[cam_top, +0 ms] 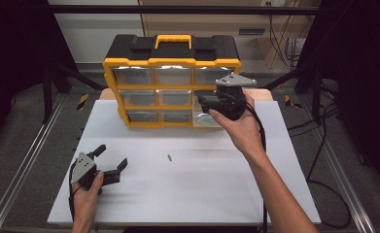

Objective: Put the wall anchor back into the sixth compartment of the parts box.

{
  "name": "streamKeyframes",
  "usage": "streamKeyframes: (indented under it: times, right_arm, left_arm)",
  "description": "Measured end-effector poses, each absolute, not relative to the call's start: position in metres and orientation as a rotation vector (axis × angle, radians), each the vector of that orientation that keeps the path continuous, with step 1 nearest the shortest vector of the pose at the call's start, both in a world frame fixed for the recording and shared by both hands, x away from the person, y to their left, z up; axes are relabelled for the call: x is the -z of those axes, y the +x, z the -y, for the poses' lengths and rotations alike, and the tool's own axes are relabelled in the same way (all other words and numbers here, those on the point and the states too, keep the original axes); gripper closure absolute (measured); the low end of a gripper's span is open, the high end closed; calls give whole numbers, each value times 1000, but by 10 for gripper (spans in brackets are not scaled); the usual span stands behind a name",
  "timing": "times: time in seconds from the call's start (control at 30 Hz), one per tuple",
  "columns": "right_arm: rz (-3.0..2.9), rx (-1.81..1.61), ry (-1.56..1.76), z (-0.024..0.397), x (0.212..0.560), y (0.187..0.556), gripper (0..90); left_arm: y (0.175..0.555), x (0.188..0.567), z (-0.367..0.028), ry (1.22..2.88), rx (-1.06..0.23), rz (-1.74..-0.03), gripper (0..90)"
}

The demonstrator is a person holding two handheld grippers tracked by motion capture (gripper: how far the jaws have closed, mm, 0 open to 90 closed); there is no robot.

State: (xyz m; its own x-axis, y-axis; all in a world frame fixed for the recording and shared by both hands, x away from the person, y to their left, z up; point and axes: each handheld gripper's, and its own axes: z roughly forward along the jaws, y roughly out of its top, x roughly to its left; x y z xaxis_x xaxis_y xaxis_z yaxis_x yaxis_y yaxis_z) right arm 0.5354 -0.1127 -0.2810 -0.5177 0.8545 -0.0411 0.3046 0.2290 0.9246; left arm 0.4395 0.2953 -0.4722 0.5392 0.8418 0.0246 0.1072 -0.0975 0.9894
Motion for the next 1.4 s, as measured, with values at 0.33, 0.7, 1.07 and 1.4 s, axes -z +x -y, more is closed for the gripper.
streamKeyframes:
  times: [0.33,0.7,1.07,1.4]
  right_arm:
    - [-1958,-1329,1022,81,278,523,128]
    - [-1987,-1339,987,70,282,516,117]
    - [-2054,-1347,947,55,291,504,101]
    - [-2140,-1331,923,38,319,495,103]
  left_arm:
    - [440,472,-295,1560,-754,-835,21]
    - [440,472,-295,1560,-752,-834,21]
    - [440,472,-295,1562,-748,-835,19]
    - [441,472,-295,1562,-748,-834,19]
